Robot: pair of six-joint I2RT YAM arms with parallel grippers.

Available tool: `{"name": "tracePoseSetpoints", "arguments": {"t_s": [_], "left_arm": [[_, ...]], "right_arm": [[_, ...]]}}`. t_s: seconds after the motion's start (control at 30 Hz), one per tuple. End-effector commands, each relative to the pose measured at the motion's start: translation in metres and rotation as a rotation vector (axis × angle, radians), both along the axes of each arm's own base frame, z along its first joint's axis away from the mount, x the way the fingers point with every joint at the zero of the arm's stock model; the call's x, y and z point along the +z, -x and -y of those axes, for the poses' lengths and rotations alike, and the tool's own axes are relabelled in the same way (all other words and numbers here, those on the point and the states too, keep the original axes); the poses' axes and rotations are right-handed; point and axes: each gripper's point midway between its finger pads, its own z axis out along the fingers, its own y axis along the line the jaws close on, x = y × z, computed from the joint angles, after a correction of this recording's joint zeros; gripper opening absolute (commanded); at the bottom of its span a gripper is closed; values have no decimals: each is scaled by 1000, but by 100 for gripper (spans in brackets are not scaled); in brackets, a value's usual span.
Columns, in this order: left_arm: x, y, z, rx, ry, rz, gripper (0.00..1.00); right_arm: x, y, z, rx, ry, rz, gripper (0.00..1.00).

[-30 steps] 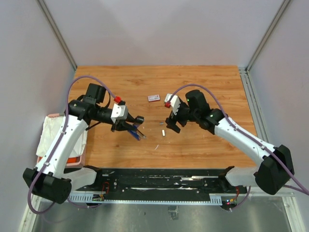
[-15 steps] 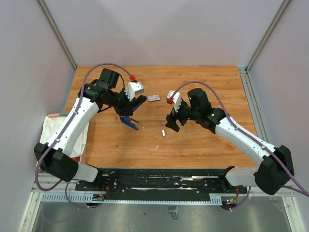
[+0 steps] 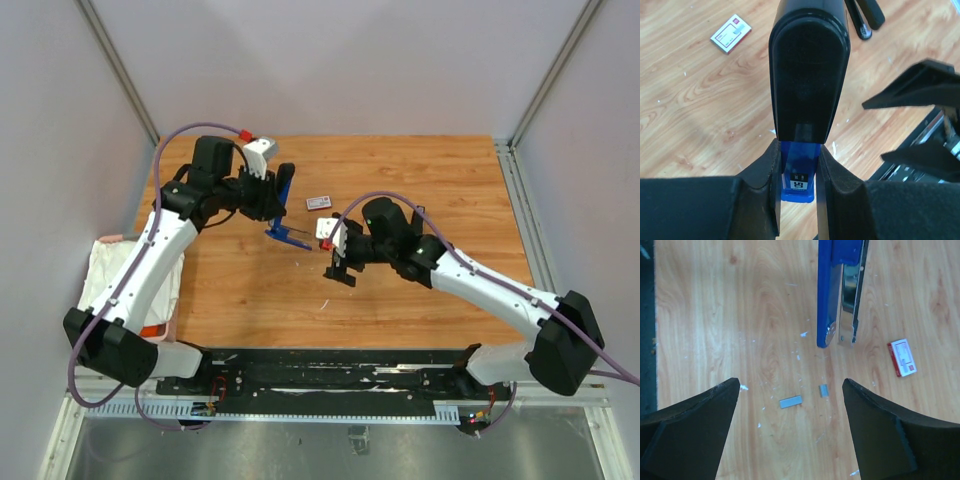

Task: Unload the staples from the stapler
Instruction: Unload the staple at the center of the board.

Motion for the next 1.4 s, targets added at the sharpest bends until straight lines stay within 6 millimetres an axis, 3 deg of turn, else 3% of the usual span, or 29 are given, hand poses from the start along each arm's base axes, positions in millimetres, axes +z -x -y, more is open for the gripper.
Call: {"name": "tracePoseSetpoints", "arguments": {"t_s": [0.0,0.17,0.33,0.57,0.73,0.9,1.0,1.03,1.1,1.17,1.2,1.3,1.37], "left_arm": [[20,-32,7,236,187,-35,0],[1,-28,13,229,296,-126,0],[13,-16,18,169,385,-132,0],[25,0,24,104,451,-117,0],[15,-2,15,141,402,-108,0],[-9,-13,-5,266,285,-109,0],[-25,-19,-19,346,267,-149,0],[-31,-19,-19,356,288,-173,0],[-37,-19,-19,370,328,-204,0],[-39,-18,-16,367,358,-226,0],[-38,-18,-16,369,364,-230,0],[-39,-19,-21,394,362,-225,0],[-43,-19,-23,409,358,-227,0]], "right_arm": [[34,-19,-24,-16,-52,103,87],[29,-27,-54,-38,1,155,87],[5,-38,-67,-51,73,137,87],[-17,-39,-70,-67,120,72,87],[-27,-59,-57,-160,167,96,87],[-38,-46,-54,-102,148,-4,82],[-41,-21,-61,24,106,-116,70],[-44,-15,-63,42,96,-154,62],[-55,-7,-71,81,99,-233,36],[-64,-6,-77,69,122,-303,27],[-66,-10,-79,47,135,-317,29],[-65,-27,-79,-16,145,-307,56],[-60,-36,-80,-40,122,-279,68]]}}
